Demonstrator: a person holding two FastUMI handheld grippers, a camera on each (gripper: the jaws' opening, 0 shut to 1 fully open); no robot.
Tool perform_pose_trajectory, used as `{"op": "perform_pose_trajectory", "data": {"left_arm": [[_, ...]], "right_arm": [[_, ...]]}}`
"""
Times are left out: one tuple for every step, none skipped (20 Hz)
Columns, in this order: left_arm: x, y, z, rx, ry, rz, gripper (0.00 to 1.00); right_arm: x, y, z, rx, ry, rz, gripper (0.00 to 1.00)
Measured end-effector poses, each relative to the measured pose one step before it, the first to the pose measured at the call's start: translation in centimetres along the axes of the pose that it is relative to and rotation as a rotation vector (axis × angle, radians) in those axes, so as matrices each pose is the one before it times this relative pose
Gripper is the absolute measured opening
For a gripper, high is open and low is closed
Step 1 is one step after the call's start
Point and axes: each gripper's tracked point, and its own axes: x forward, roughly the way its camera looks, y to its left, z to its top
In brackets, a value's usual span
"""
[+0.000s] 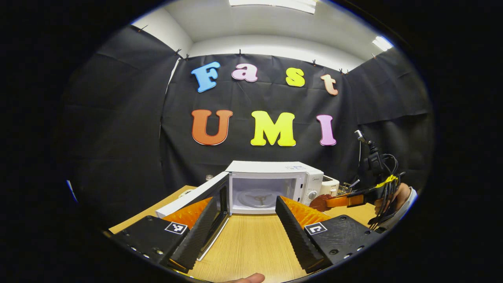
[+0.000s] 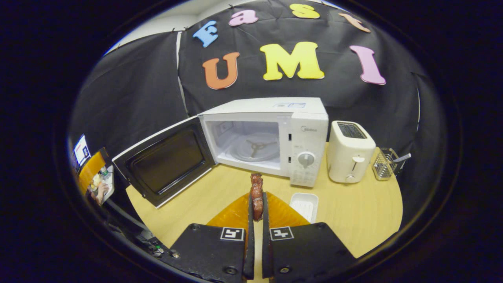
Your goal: Open the microwave oven with the left hand, put the food in, and close the microwave oven.
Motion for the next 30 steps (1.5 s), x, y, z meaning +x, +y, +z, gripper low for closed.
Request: {"op": "perform_pose_trajectory", "data": {"left_arm": [[-0.095,0.023,-0.107,-0.02106,-0.00304,-0.00791,0.92],[-0.084,0.152,0.050,-0.01730,-0.00321,-0.00798,0.92],[-0.206,0.153,-0.015,-0.01184,-0.00182,-0.00652,0.92],[-0.003,0.213,-0.142,-0.00277,0.00275,-0.00436,0.92],[-0.129,0.276,-0.162,0.00492,0.00231,0.00045,0.92],[-0.035,0.424,-0.063,0.00942,0.00021,0.00767,0.93],[0.002,0.455,0.026,0.00797,-0.00001,0.00720,0.93],[0.029,0.266,-0.061,0.00419,0.00152,0.00043,0.93],[-0.075,0.258,-0.112,-0.00202,0.00015,-0.00022,0.93],[-0.038,0.181,-0.150,-0.00411,0.00047,-0.00271,0.93],[-0.107,0.148,-0.175,-0.00205,0.00118,-0.00323,0.93],[-0.018,0.264,-0.269,0.00051,0.00213,-0.00072,0.93],[0.082,0.294,-0.346,0.00144,0.00543,0.00090,0.93],[0.041,0.422,-0.335,0.00083,0.00845,0.00391,0.92],[0.005,0.467,-0.136,-0.00225,0.00511,0.00663,0.92],[-0.004,0.341,-0.118,-0.00274,0.00149,0.00389,0.93],[-0.106,0.226,-0.010,-0.00260,-0.00098,0.00355,0.93],[0.007,0.342,0.041,-0.00150,0.00085,0.00590,0.93],[-0.016,0.421,0.072,0.00011,-0.00186,0.00587,0.93],[-0.084,0.467,-0.050,0.00122,0.00002,0.00518,0.93],[0.048,0.381,-0.110,0.00209,0.00391,0.00449,0.93],[-0.085,0.527,-0.281,0.00178,0.00606,0.00759,0.92],[0.109,0.339,-0.296,-0.00092,0.01045,0.00029,0.92],[0.021,0.054,-0.197,-0.00273,0.00615,0.00045,0.92],[0.029,0.366,0.045,0.00083,-0.00138,0.00580,0.92],[0.045,0.136,0.016,0.00247,-0.00193,0.00306,0.92],[0.046,-0.155,-0.099,-0.00259,-0.00010,-0.00527,0.92],[0.080,-0.186,-0.117,-0.00270,-0.00018,-0.00622,0.92],[0.003,-0.025,-0.009,0.00185,0.00107,-0.00482,0.92],[0.049,-0.127,0.002,0.00470,0.00095,-0.00339,0.92]], "right_arm": [[1.037,1.055,0.362,-0.00013,-0.00741,0.00151,0.11],[1.205,0.861,0.368,0.00340,-0.01043,-0.00131,0.11],[1.233,0.938,0.578,0.00136,-0.01421,-0.00137,0.11],[1.268,0.843,0.536,0.00803,-0.01663,-0.00336,0.11],[1.307,0.864,0.530,0.00995,-0.01646,-0.00222,0.11],[1.260,0.755,0.558,0.01046,-0.01888,-0.00291,0.11],[1.335,0.684,0.523,0.01810,-0.01888,-0.00449,0.11],[1.264,0.566,0.231,0.02643,-0.01595,-0.00727,0.11],[1.316,0.532,0.194,0.03009,-0.01295,-0.00549,0.11],[1.224,0.419,0.092,0.02823,-0.00959,-0.00791,0.11],[1.255,0.202,0.123,0.02041,-0.01872,-0.00707,0.11],[1.305,0.081,0.118,0.01943,-0.02149,-0.00829,0.11],[1.305,-0.100,0.087,0.02766,-0.02404,-0.01376,0.11],[1.141,-0.332,0.165,0.03502,-0.03255,-0.01795,0.11],[1.219,-0.169,0.223,0.05124,-0.03607,-0.00891,0.11],[1.190,-0.040,0.100,0.06791,-0.03965,-0.00404,0.11],[1.315,0.124,0.366,0.07493,-0.04467,0.00459,0.11],[1.321,0.317,0.405,0.06864,-0.04837,0.00782,0.11],[1.260,0.263,0.351,0.06791,-0.03807,0.00432,0.11],[1.225,0.107,0.171,0.05742,-0.02826,-0.00208,0.11],[1.130,-0.096,-0.124,0.04514,-0.01487,-0.01091,0.11],[1.001,-0.181,-0.439,0.03391,-0.00622,-0.01673,0.11],[0.959,-0.289,-0.398,0.02524,-0.00275,-0.02160,0.11],[0.855,-0.161,-0.320,0.02859,-0.01075,-0.01344,0.11],[0.639,-0.265,-0.164,0.02160,-0.01438,-0.01906,0.11],[0.588,-0.457,-0.019,0.01022,-0.01811,-0.02054,0.11],[0.517,-0.552,-0.087,0.00099,-0.01103,-0.02110,0.11],[0.497,-0.453,-0.301,0.00026,-0.00818,-0.01800,0.12],[0.379,-0.661,-0.436,-0.00942,0.00981,-0.02497,0.12],[0.159,-0.917,-0.426,-0.02834,0.00446,-0.03614,0.13]]}}
